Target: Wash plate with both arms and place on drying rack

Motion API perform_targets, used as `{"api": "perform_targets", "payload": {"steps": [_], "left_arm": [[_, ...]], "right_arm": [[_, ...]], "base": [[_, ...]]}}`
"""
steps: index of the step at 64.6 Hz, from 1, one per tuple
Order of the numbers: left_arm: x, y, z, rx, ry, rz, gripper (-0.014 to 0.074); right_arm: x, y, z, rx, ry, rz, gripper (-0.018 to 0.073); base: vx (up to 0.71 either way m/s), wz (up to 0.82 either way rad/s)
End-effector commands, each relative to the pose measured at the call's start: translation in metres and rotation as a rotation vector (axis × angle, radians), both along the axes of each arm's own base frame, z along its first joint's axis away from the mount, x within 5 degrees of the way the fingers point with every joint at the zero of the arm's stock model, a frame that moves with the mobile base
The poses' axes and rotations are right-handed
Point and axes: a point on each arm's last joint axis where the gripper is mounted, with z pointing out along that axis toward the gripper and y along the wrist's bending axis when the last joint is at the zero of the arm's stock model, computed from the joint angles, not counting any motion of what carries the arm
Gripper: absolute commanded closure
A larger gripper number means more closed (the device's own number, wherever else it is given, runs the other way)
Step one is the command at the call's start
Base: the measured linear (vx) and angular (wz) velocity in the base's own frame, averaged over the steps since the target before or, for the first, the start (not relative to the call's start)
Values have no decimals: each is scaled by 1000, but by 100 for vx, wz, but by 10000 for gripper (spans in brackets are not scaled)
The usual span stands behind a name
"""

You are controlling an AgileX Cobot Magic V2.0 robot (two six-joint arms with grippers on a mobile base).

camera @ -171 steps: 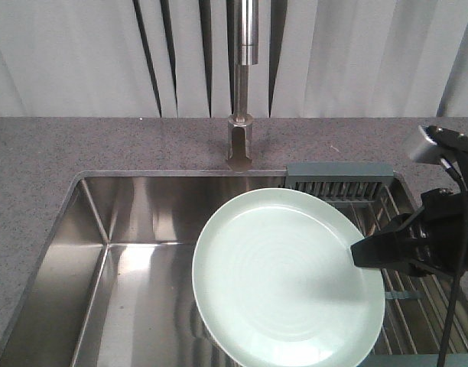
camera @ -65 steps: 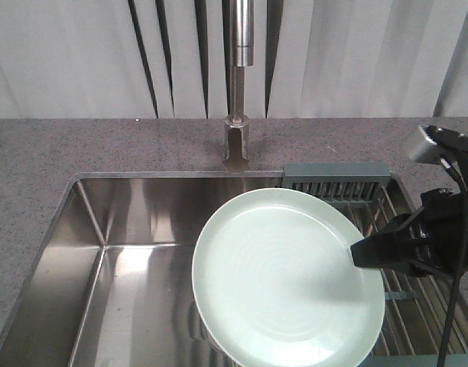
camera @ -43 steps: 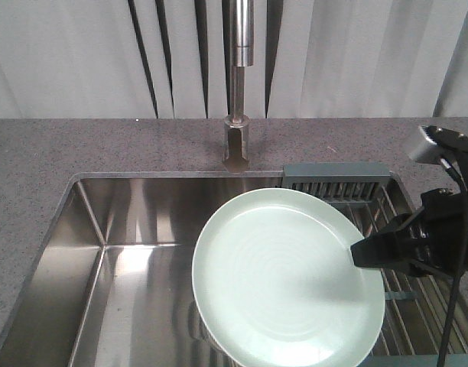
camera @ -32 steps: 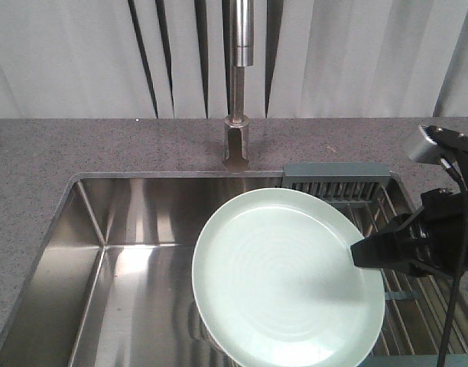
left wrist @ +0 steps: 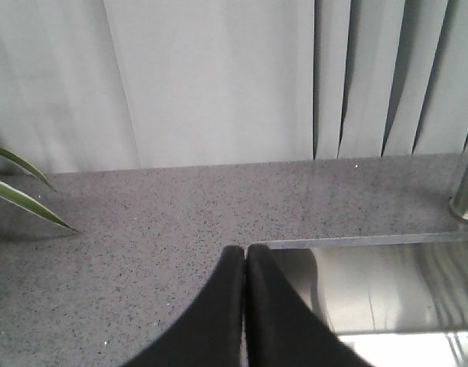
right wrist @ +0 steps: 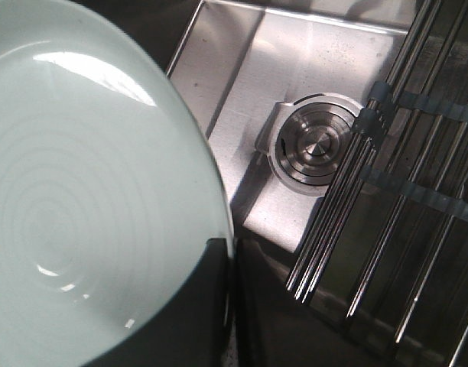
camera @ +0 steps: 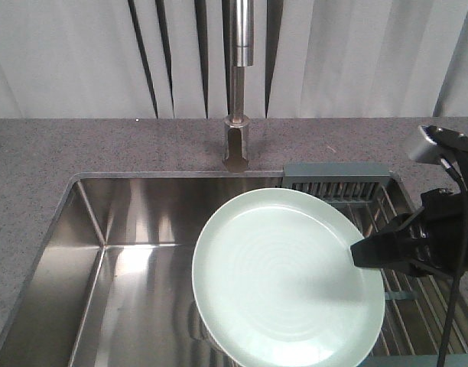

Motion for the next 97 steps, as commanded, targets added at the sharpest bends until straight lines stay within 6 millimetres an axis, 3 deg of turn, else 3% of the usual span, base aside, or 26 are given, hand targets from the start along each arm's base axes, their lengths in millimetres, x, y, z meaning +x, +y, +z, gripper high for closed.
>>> {"api": "perform_targets", "payload": {"steps": [1, 18, 37, 49, 83, 97], "left_arm": [[12, -1, 11, -12, -71, -3, 603], [50, -2, -18, -7, 102, -4, 531], [99, -5, -37, 5, 306, -31, 198], [130, -14, -45, 42, 418, -159, 63], [199, -55, -46, -23, 350, -679, 34], [228, -65, -44, -62, 300, -807, 14]], "right_arm": [[-1, 2, 14, 49, -55, -12, 561], [-1, 2, 14, 49, -55, -12, 561], [-1, 2, 14, 49, -55, -12, 561], [-1, 2, 14, 49, -55, -12, 561], [-1, 2, 14, 49, -54, -11, 561], [-1, 2, 14, 49, -54, -11, 561]], "base": [[0, 0], [0, 0], [0, 0], [0, 0], [0, 0], [0, 0]]}}
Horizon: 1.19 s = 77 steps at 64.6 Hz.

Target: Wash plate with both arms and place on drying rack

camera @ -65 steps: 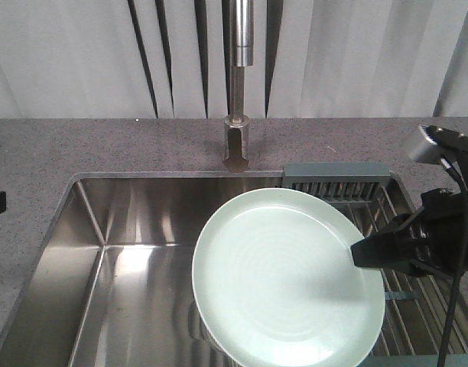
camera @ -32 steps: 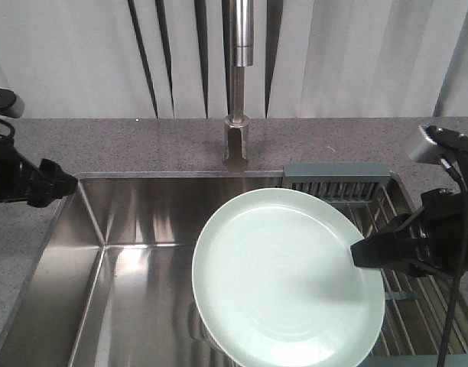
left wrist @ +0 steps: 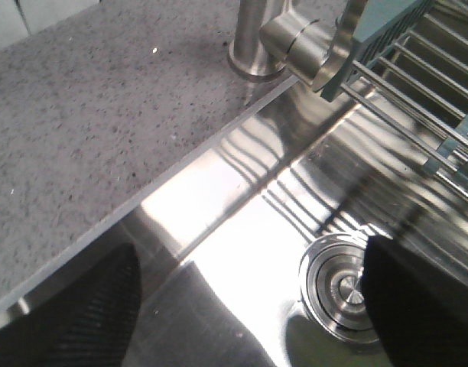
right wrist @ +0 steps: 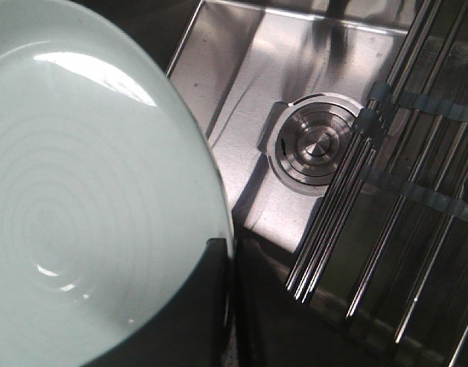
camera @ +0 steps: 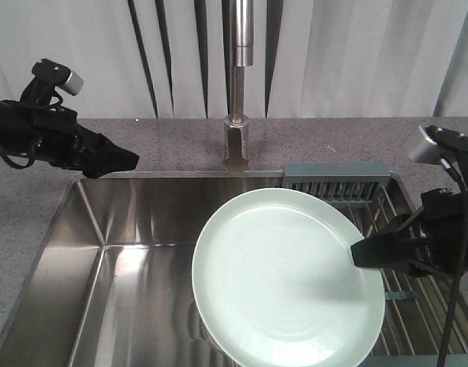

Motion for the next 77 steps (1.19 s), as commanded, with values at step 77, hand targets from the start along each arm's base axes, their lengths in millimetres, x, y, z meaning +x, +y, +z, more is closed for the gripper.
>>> {"api": "perform_targets", "payload": {"steps": [77], "left_arm": [[71, -148, 2, -129, -322, -504, 3]], "right_arm": [[-1, 2, 14, 49, -54, -11, 561]], "base": [[0, 0]]}}
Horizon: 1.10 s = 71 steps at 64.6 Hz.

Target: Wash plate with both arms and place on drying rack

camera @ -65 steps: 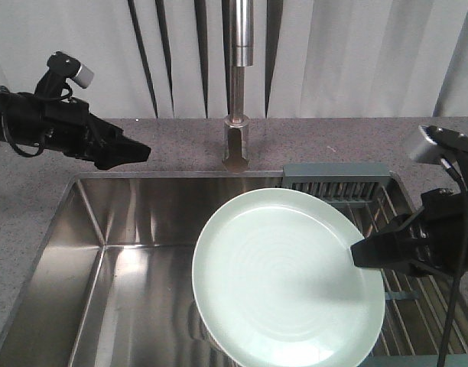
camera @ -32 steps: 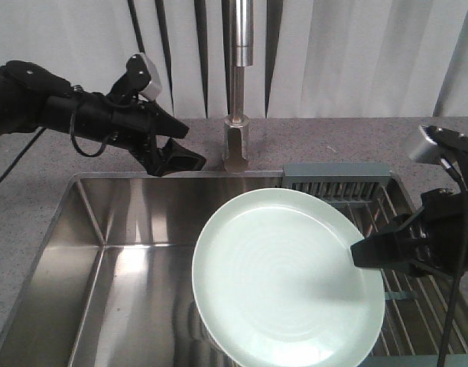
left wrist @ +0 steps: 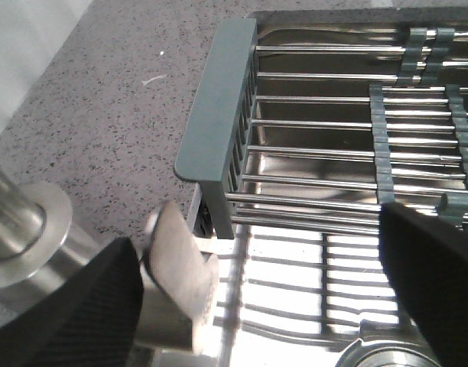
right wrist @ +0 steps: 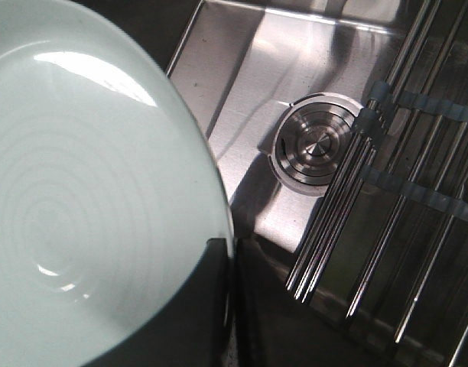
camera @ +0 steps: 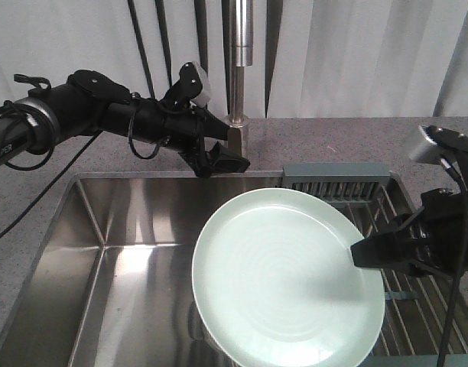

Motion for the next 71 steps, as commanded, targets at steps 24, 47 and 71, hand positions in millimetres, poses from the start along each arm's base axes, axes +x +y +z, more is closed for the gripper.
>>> {"api": "perform_targets", "payload": {"steps": [24, 47, 71], "left_arm": [[-21, -11, 41, -97, -29, -156, 3], [-29, -12, 41, -103, 11, -238, 3], [-36, -8, 63, -86, -23, -208, 3]], "right_arm": [[-1, 2, 14, 49, -54, -11, 561], [-1, 2, 14, 49, -54, -11, 561], [-1, 2, 14, 49, -54, -11, 561]], "base": [[0, 0], [0, 0], [0, 0]]}}
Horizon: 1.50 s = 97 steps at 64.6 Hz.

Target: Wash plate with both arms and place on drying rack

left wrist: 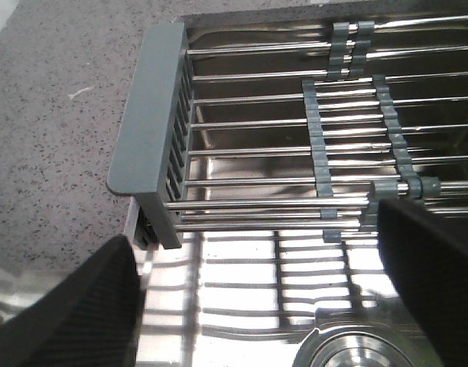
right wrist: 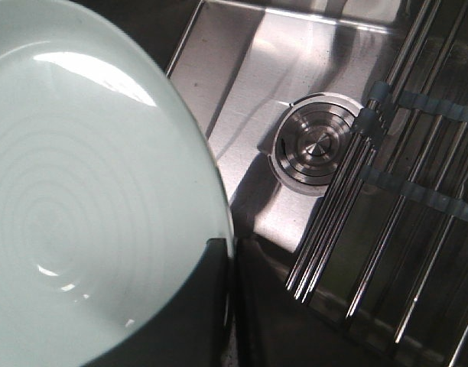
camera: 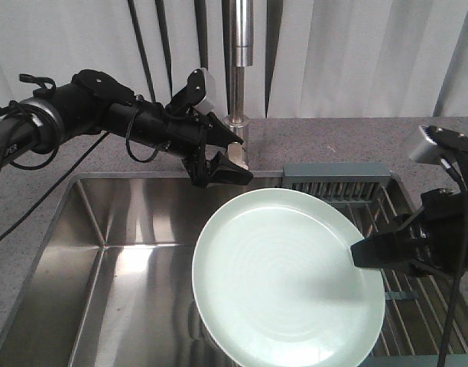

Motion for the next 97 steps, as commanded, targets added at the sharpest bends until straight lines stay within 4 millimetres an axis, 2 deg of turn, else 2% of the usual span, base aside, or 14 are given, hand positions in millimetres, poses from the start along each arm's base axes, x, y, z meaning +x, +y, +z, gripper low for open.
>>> {"api": "perform_targets", "payload": {"steps": [1, 22, 37, 46, 57, 74, 97], "left_arm": [[-24, -2, 62, -89, -44, -57, 3], [-34, 19, 95, 103, -46, 185, 3], [-40, 42, 117, 191, 73, 520, 4], [-43, 64, 128, 224, 154, 768, 16], [-53, 81, 138, 273, 189, 935, 60], [-98, 98, 145, 190, 154, 1011, 130], [-173, 122, 131, 72, 132, 1096, 131]], "right_arm": [[-1, 2, 14, 49, -54, -11, 561], [-1, 2, 14, 49, -54, -11, 561], [-1, 2, 14, 49, -54, -11, 561], [-1, 2, 14, 49, -54, -11, 561], [-1, 2, 14, 49, -54, -11, 561], [-1, 2, 14, 49, -54, -11, 561], [-1, 2, 14, 49, -54, -11, 561]], "base": [[0, 0], [0, 0], [0, 0], [0, 0], [0, 0], [0, 0], [0, 0]]}}
